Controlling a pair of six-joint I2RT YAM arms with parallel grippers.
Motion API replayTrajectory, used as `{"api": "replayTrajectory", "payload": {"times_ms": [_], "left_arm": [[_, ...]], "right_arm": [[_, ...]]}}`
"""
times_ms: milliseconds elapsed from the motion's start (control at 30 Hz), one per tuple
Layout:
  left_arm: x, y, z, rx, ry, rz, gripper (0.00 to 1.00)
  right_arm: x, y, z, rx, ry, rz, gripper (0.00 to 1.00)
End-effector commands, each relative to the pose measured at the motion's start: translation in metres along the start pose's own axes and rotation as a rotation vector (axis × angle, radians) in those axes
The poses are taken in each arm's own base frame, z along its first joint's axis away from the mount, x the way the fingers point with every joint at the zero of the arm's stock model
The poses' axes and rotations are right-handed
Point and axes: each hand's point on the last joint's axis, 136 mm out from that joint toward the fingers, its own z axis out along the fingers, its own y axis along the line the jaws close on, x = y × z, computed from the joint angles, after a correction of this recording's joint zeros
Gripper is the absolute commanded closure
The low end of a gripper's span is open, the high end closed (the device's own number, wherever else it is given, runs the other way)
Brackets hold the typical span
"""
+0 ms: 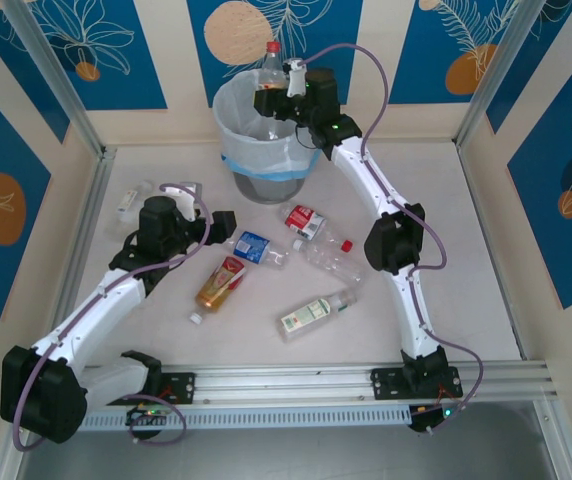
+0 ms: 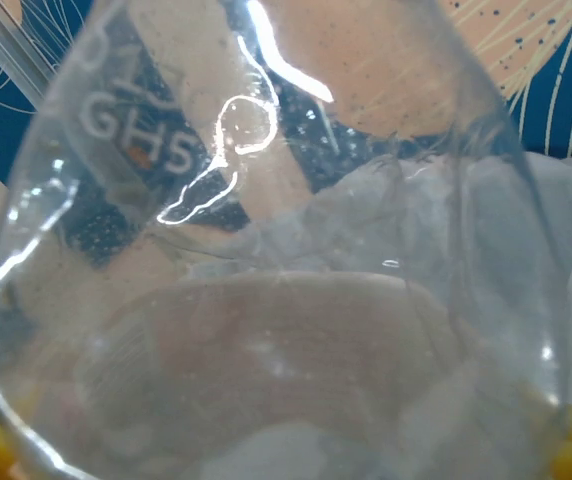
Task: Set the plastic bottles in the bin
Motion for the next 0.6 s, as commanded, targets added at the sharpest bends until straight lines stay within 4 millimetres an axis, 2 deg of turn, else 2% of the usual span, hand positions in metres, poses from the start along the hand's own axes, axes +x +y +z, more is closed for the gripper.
{"api": "replayTrajectory", "payload": {"times_ms": [0,167,267,333,467,567], "left_arm": [[-0.013,-0.004,-0.002,0.002,-0.029,-0.004,0.01],[-0.014,-0.002,-0.002,-0.011,-0.034,-0.003,0.01],[-0.013,0.003,-0.003,-0.042,-0.035,-0.002,0.01],[-0.012,0.012,-0.003,-0.089,-0.034,-0.002,0.01],[-0.014,0.032,-0.009,-0.214,-0.033,0.006,0.01],[-0.018,0.039,-0.012,-0.260,-0.030,0.014,0.01]], "right_arm": [[-0.019,0.016,-0.012,-0.006,-0.028,-0.044,0.34],[-0.026,0.021,-0.017,-0.003,-0.039,-0.052,0.29],[-0.030,0.024,-0.021,0.005,-0.043,-0.052,0.13],[-0.033,0.027,-0.024,0.010,-0.045,-0.053,0.08],[-0.040,0.036,-0.035,0.008,-0.044,-0.059,0.06],[-0.045,0.045,-0.046,0.002,-0.041,-0.066,0.05]]}}
